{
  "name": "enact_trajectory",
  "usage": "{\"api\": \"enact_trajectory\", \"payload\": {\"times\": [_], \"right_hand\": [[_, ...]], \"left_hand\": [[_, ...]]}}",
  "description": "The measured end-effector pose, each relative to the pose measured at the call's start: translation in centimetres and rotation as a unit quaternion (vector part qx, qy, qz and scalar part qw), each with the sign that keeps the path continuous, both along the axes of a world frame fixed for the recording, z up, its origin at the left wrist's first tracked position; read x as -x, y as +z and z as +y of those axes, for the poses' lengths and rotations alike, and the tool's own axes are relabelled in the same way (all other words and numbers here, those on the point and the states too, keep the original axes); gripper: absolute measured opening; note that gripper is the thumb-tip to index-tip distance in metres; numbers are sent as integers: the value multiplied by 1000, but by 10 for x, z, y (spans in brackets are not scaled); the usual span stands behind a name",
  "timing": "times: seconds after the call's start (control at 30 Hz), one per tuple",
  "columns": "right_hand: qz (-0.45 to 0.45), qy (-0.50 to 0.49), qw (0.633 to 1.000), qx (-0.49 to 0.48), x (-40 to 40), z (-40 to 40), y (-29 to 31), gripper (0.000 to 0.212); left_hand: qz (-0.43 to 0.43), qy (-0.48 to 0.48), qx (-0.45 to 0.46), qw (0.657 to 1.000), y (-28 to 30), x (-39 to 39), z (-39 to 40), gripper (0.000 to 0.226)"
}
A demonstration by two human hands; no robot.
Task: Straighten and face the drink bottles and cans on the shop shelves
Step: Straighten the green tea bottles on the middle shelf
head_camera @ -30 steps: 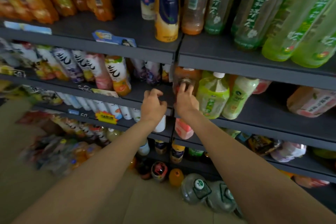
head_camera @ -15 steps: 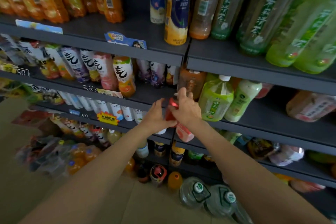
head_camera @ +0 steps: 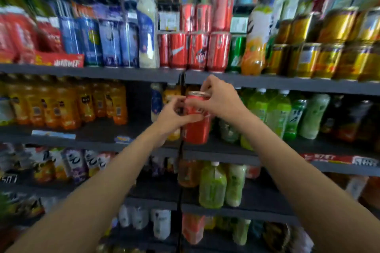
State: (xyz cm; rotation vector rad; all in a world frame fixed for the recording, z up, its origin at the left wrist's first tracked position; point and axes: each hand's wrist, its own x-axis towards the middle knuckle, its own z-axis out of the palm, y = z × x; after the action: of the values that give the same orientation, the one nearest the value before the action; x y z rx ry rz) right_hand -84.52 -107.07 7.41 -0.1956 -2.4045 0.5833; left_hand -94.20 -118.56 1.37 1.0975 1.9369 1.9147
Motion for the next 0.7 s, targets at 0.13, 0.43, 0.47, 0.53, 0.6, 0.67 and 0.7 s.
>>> {"api": "enact_trajectory", "payload": {"times": [0.13, 0.43, 0.47, 0.53, 0.6, 0.67, 0.7], "right_hand": [[116, 67, 973, 188, -10, 18, 41, 34], [99, 77, 991, 48, 29, 40, 58, 69], [110, 67, 991, 42, 40, 42, 58, 67], [122, 38, 991, 40, 61, 49, 55, 65], [117, -5, 993, 23, 75, 55, 51, 63], [115, -38, 993, 2, 84, 62, 47, 64], [118, -44, 992, -2, 86, 64, 46, 65]], "left_hand": [[-11, -11, -96, 995, 65, -7, 19, 64], [-5, 58, -183, 981, 137, 26, 59, 44], [-10, 64, -180, 981, 138, 33, 65, 44], [-8, 83, -166, 982, 134, 45, 79, 43], [2, 114, -146, 983, 127, 57, 92, 45], [21, 136, -129, 982, 121, 65, 101, 49], [34, 143, -122, 982, 120, 69, 104, 50]]}}
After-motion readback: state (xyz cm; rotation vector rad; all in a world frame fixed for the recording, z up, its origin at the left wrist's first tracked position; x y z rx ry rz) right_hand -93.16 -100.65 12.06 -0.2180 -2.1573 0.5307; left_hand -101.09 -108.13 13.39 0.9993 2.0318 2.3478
